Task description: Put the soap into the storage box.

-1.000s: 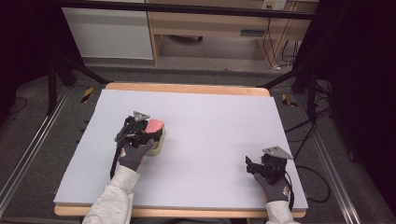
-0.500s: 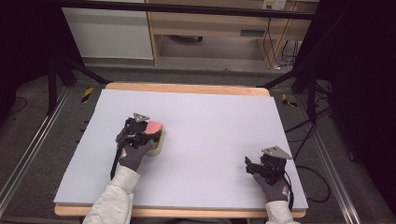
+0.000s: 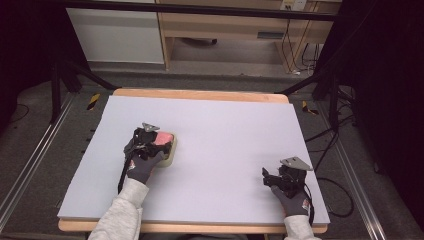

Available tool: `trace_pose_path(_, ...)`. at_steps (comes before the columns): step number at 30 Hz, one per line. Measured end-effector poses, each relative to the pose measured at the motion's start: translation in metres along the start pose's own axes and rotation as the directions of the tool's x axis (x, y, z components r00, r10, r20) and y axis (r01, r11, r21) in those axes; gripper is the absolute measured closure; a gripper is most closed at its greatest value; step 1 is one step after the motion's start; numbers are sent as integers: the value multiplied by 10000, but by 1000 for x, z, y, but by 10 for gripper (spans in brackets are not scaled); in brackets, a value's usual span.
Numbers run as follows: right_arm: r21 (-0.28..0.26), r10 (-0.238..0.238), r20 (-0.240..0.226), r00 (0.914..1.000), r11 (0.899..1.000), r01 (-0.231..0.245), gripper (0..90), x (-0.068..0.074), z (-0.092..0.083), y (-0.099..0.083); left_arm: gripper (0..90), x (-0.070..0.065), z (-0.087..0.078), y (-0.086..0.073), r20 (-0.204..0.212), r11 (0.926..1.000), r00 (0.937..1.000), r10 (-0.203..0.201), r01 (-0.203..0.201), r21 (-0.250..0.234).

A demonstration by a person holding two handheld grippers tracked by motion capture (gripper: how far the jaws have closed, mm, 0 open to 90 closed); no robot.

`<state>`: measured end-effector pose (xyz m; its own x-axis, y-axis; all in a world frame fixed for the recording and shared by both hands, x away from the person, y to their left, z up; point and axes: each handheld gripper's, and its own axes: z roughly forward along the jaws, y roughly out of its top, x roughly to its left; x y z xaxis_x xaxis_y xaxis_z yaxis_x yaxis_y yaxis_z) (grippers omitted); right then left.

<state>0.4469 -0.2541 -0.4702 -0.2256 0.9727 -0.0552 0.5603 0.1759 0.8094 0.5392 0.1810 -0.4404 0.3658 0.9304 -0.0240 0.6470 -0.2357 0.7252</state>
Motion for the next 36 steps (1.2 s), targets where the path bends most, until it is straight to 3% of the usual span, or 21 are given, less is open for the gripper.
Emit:
trace_pose_path(15,3,-15,45,10000,10000,15,83,0,0,0,371,1,5,-4,-17,9995,10000,59,-58,326)
trace_pose_path(36,10,-44,108,9999,10000,44,76,1,0,0,369,1,7,-5,-159,9992,9999,-31,37,389)
